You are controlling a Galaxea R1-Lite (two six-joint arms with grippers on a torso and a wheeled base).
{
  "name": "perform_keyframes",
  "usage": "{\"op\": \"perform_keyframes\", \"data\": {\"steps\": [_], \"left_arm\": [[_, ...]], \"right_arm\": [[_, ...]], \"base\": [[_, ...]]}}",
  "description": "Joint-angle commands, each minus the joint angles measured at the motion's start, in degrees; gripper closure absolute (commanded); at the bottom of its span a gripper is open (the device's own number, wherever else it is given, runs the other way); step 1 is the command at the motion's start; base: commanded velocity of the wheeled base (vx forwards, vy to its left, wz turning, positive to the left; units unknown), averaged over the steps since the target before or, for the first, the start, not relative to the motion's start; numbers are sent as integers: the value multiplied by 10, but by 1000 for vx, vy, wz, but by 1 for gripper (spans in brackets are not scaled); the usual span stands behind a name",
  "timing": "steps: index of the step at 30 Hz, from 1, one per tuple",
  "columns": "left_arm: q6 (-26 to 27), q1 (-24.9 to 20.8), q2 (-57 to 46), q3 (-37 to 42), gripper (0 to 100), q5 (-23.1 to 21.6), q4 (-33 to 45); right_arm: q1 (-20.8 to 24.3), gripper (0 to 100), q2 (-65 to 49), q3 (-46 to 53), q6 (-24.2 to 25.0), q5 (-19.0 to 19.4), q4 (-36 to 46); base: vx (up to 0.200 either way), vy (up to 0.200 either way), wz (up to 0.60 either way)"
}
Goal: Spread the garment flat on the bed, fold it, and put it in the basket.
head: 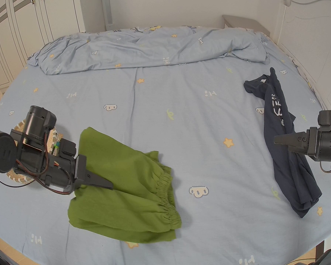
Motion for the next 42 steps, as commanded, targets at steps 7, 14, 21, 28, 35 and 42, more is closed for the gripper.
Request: {"op": "perform_keyframes", "data": {"steps": [7,14,21,28,35,42], "left_arm": [[11,14,-39,-8,100,-1,26],[11,-2,-49,-8,100,0,35],[12,-17,-44,-3,100,0,37],[13,-17,-44,-2,100,1,37],[40,-19,-50,6,100,1,37],[53,-19,-53,11,100,1,37]], "right_arm": [[0,0,0,0,0,1,0],[-2,0,1,1,0,1,-1],[-2,0,3,1,0,1,-1],[-2,0,2,1,0,1,-1],[-2,0,2,1,0,1,-1],[-2,0,2,1,0,1,-1]], "base": [[0,200,0],[0,200,0],[0,200,0],[0,200,0],[0,29,0],[0,0,0]]}}
